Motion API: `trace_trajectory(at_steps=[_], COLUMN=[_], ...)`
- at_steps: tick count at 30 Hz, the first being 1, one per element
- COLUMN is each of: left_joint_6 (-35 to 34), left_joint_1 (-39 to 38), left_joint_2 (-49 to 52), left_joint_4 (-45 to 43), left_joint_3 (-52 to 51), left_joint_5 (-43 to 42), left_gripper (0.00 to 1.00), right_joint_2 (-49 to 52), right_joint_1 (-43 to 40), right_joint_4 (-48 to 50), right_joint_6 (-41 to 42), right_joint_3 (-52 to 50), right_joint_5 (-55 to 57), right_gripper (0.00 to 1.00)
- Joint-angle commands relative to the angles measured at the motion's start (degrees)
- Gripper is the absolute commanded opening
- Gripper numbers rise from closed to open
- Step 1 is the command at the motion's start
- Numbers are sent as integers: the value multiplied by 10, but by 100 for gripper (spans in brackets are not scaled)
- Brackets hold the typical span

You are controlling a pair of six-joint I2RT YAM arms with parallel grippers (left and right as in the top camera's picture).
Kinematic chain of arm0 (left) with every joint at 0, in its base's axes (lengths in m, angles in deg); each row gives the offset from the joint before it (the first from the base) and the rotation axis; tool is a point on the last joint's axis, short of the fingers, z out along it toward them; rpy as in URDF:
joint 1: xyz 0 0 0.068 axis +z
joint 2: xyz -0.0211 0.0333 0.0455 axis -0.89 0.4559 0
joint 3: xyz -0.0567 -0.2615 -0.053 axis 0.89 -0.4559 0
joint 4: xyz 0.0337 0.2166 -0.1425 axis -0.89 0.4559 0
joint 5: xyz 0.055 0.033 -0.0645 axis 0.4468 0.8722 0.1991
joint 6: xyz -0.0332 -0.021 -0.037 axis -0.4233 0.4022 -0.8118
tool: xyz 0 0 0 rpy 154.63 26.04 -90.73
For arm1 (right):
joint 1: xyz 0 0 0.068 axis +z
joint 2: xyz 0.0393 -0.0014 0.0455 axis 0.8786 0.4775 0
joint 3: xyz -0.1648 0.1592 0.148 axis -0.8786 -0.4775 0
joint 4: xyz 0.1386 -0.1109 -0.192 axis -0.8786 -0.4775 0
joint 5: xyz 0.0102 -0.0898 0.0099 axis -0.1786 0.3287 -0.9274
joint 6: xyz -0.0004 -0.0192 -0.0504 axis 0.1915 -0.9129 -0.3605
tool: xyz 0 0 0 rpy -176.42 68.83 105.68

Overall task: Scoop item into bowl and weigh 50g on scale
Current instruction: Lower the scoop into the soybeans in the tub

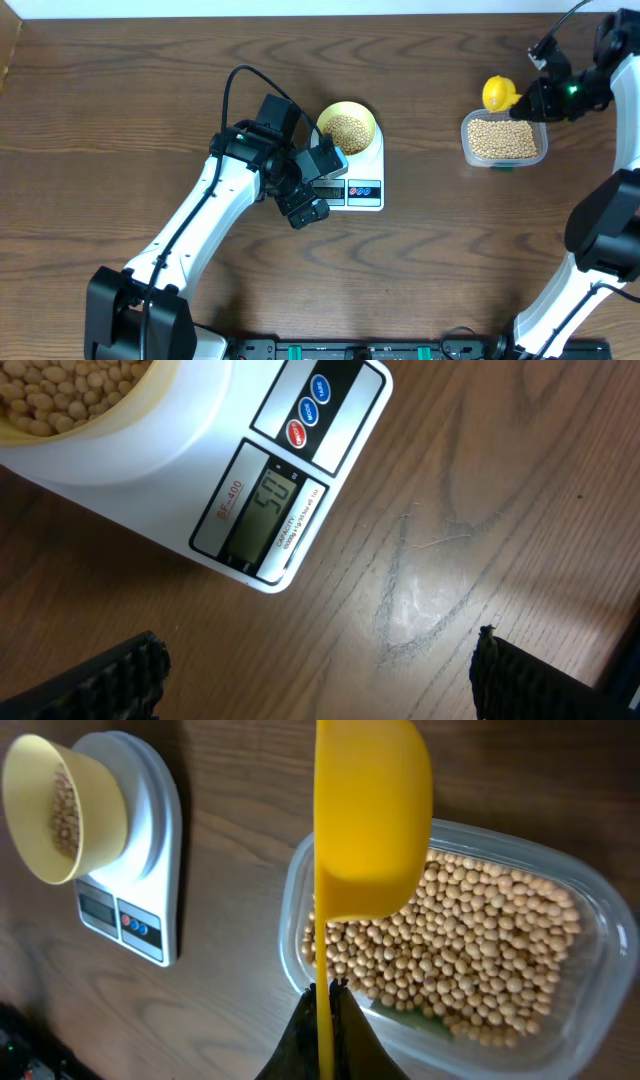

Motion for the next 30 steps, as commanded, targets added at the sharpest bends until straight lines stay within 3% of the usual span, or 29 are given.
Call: trace_trajectory(at_steps=[1, 6, 30], left_joint_6=[4, 4, 3], left_joint_1=[3, 2, 3], left_joint_2=[4, 4, 4], left_joint_4=[1, 1, 1], left_joint_3=[-1, -1, -1], left_joint_5=[-3, -3, -3], left_gripper=[98, 98, 98], right_joint_2=[-11, -11, 22], right_joint_1=[-1, 3, 89], right_joint_4=[-7, -27, -82], right_joint_6=[36, 98, 135], right_joint_3=[22, 22, 0], right_joint_5=[10, 71, 162], right_gripper=[1, 1, 1])
